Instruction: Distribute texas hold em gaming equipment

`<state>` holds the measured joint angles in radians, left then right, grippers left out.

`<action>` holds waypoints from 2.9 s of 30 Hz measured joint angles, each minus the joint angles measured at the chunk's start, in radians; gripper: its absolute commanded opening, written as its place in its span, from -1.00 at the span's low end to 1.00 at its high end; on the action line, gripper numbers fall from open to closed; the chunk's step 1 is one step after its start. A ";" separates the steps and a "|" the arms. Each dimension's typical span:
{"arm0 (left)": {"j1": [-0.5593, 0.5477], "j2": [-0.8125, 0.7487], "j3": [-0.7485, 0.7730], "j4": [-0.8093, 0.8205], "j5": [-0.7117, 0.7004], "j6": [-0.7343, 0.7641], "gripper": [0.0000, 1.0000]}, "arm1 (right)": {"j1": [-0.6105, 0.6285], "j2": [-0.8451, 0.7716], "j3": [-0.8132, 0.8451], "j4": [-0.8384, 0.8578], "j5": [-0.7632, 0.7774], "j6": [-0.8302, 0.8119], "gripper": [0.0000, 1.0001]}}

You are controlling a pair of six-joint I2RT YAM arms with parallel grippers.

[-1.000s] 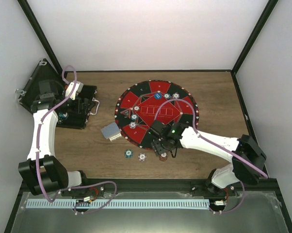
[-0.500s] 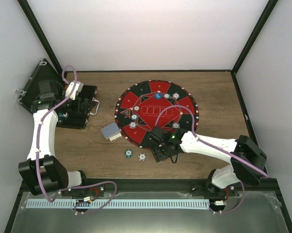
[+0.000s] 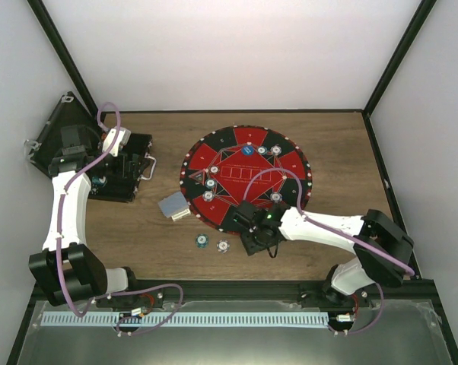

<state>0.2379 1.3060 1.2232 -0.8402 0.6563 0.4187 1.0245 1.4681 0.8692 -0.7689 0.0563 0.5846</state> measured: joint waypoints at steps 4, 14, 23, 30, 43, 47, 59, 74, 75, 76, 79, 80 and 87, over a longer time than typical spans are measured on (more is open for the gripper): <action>0.000 0.000 0.000 0.000 0.000 0.000 1.00 | 0.000 0.012 -0.001 0.003 0.000 0.000 0.13; 0.000 0.000 0.000 0.000 0.000 0.000 1.00 | 0.000 0.014 -0.001 0.007 0.011 0.001 -0.17; 0.000 0.000 0.000 0.000 0.000 0.000 1.00 | 0.000 0.014 -0.001 0.007 0.016 0.000 -0.40; 0.000 0.000 0.000 0.000 0.000 0.000 1.00 | 0.000 0.011 0.024 -0.039 0.035 0.000 -0.47; 0.000 0.000 0.000 0.000 0.000 0.000 1.00 | -0.034 0.022 0.266 -0.137 0.121 -0.052 -0.49; 0.000 0.000 0.000 0.000 0.000 0.000 1.00 | -0.120 0.083 0.381 -0.112 0.135 -0.105 -0.49; 0.000 0.000 0.000 0.000 0.000 0.000 1.00 | -0.380 0.544 0.792 0.016 0.156 -0.282 -0.54; 0.000 0.000 0.000 0.000 -0.003 0.001 1.00 | -0.515 0.858 1.012 0.031 0.111 -0.339 -0.55; 0.000 0.000 0.000 0.000 -0.003 0.001 1.00 | -0.519 0.861 1.022 0.030 0.108 -0.341 -0.55; 0.000 0.000 0.001 -0.001 -0.003 0.000 1.00 | -0.523 0.867 1.033 0.033 0.107 -0.344 -0.55; 0.000 0.000 0.004 -0.001 -0.005 0.000 1.00 | -0.532 0.895 1.073 0.029 0.101 -0.353 -0.56; 0.000 0.000 0.005 -0.001 -0.005 0.001 1.00 | -0.534 0.908 1.094 0.030 0.102 -0.357 -0.56; 0.000 0.000 0.013 -0.001 -0.007 0.001 1.00 | -0.547 1.002 1.248 0.024 0.104 -0.370 -0.55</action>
<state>0.2379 1.3064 1.2362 -0.8410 0.6495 0.4194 0.4770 2.4699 2.1170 -0.7452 0.1604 0.2142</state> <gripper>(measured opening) 0.999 0.435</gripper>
